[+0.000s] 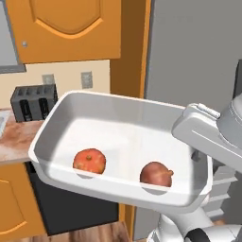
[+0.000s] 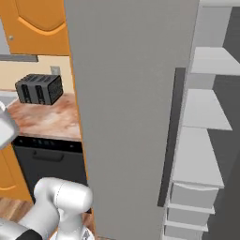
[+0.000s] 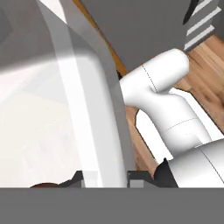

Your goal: Take the squash and onion out of the freezer and place them in the tupperware container on the counter. Then put the tupperware containing the vegetables back in the freezer.

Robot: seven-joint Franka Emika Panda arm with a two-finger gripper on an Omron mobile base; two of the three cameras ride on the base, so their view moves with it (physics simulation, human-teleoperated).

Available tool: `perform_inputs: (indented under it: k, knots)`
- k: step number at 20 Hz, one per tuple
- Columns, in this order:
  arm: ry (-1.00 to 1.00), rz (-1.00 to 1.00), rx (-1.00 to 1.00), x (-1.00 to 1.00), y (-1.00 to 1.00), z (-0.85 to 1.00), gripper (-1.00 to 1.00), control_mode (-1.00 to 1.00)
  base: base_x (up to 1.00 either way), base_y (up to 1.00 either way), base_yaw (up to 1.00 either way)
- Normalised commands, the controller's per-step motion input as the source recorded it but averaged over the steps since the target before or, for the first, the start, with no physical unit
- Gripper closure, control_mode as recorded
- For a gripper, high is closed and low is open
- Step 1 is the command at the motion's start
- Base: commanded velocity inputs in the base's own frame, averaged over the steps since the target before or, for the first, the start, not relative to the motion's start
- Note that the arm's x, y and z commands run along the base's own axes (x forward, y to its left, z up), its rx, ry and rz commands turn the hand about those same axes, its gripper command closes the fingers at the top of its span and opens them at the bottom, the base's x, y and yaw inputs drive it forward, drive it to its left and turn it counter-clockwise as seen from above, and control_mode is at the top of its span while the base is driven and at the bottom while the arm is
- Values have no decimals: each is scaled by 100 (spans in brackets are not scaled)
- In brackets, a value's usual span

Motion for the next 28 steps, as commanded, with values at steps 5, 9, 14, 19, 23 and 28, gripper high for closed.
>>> perform_inputs:
  k: [5, 9, 14, 19, 23, 28]
  knots:
    - [0, 0, 0, 0, 0, 0, 100, 100, 0, -100, 3]
    - [0, 0, 0, 0, 0, 0, 100, 100, 0, -92, 5]
    - [0, 0, 0, 0, 0, 0, 100, 100, 0, -83, 11]
    - [0, 0, 0, 0, 0, 0, 100, 100, 24, -33, 22]
    - [0, 0, 0, 0, 0, 0, 100, 100, 49, -12, 22]
    - [0, 0, 0, 0, 0, 0, 100, 100, 51, -45, 19]
